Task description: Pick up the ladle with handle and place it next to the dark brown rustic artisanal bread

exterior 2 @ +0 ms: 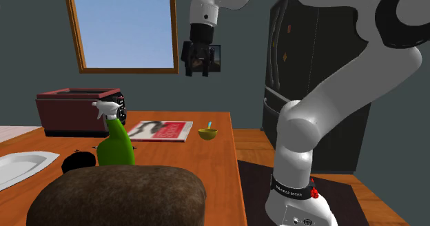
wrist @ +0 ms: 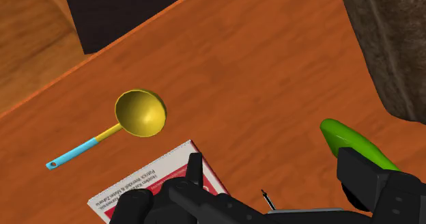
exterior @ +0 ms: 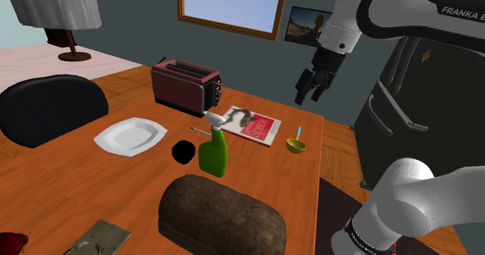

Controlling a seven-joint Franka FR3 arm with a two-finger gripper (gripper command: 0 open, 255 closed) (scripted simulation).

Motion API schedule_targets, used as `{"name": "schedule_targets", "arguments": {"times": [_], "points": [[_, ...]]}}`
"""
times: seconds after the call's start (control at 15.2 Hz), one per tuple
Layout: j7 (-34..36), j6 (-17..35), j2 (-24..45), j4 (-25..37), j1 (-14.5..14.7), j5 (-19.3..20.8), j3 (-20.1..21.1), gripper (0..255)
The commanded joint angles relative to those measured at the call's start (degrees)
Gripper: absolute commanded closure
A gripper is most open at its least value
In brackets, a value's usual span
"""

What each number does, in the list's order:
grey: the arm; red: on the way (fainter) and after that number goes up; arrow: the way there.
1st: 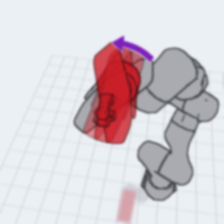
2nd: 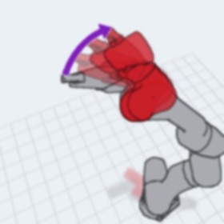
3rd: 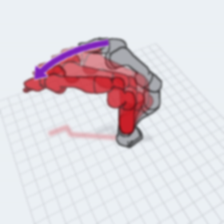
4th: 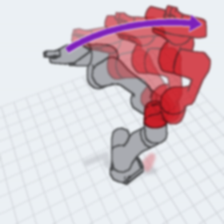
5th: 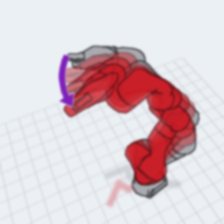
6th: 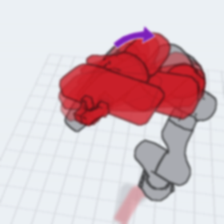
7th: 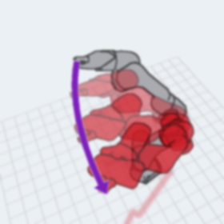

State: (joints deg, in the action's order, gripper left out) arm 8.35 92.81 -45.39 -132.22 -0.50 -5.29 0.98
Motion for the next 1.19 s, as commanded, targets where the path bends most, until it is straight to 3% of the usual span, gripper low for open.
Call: {"name": "schedule_targets", "arguments": {"times": [0.0,1.12], "points": [[0.00,0.00,0.00,0.00,0.00,0.00,0.00,0],[18.88,26.65,15.24,-13.59,-14.61,-1.81,-5.92,0]]}}
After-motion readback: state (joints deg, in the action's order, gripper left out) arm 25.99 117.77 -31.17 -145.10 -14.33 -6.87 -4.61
